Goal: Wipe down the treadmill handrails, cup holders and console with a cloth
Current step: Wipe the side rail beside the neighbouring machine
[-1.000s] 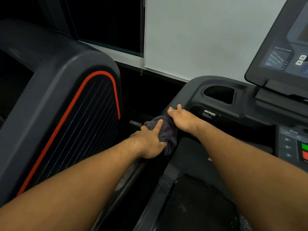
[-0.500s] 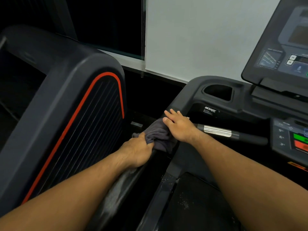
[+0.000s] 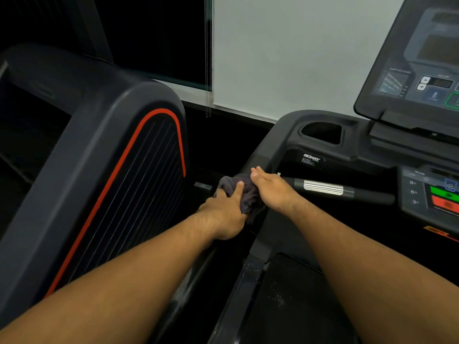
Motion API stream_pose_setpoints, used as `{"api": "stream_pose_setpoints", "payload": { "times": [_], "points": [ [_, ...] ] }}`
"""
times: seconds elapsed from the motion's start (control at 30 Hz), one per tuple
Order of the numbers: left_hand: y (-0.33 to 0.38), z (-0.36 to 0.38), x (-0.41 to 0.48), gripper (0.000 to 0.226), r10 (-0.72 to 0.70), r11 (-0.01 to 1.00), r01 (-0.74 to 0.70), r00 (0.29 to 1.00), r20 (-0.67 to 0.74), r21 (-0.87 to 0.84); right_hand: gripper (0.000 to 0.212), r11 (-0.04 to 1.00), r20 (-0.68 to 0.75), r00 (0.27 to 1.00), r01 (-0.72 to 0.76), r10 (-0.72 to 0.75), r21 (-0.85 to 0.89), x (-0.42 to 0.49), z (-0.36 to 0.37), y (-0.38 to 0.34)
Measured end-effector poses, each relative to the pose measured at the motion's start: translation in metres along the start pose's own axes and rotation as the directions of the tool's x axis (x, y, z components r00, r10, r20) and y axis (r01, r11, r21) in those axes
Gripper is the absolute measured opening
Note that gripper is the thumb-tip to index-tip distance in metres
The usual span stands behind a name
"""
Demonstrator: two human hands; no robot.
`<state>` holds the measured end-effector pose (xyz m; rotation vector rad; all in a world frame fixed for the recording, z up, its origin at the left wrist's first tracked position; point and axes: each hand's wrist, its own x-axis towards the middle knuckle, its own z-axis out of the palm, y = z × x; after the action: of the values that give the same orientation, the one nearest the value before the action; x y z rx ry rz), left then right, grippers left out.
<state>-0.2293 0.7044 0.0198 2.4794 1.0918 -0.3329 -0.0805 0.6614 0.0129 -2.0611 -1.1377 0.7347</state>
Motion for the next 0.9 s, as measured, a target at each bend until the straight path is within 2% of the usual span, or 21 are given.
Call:
{"api": "stream_pose_setpoints", "payload": {
  "times": [0.17,0.37,0.43,0.53,0.63,0.73,0.9],
  "points": [
    [-0.022,0.013,-0.031,0.075,0.028,1.0,-0.028,1.0,-0.006,-0.005,0.049,0.978,0.06,0.998,0.007,0.005,-0.208,0.001,0.002,-0.003],
    [-0.018,0.006,-0.013,0.074,-0.207,0.954,0.2,0.978,-0.006,-0.224,0.05,0.989,0.127,0.991,-0.013,0.032,-0.149,-0.001,-0.011,-0.013],
    [-0.009,-0.001,0.0,0.074,-0.229,0.941,0.22,0.973,-0.006,-0.256,0.053,0.992,0.122,0.992,-0.025,0.041,-0.127,0.001,-0.015,-0.013],
    [0.001,-0.003,0.003,0.074,-0.164,0.971,0.16,0.986,-0.008,-0.18,0.056,0.991,0.112,0.993,-0.022,0.037,-0.131,0.002,-0.015,-0.01],
    [0.004,0.003,-0.01,0.065,-0.09,0.994,0.089,0.996,-0.015,-0.069,0.053,0.988,0.138,0.99,0.016,0.006,-0.156,-0.002,-0.018,-0.008],
    [-0.006,0.012,-0.029,0.063,-0.075,0.996,0.073,0.996,-0.038,-0.053,0.052,0.987,0.165,0.986,0.052,-0.026,-0.151,-0.006,-0.021,-0.009],
    [-0.019,0.026,-0.074,0.066,-0.174,0.983,0.168,0.981,-0.082,-0.074,0.052,0.9,0.181,0.981,0.142,-0.072,-0.412,-0.017,-0.007,-0.011]
  ]
}}
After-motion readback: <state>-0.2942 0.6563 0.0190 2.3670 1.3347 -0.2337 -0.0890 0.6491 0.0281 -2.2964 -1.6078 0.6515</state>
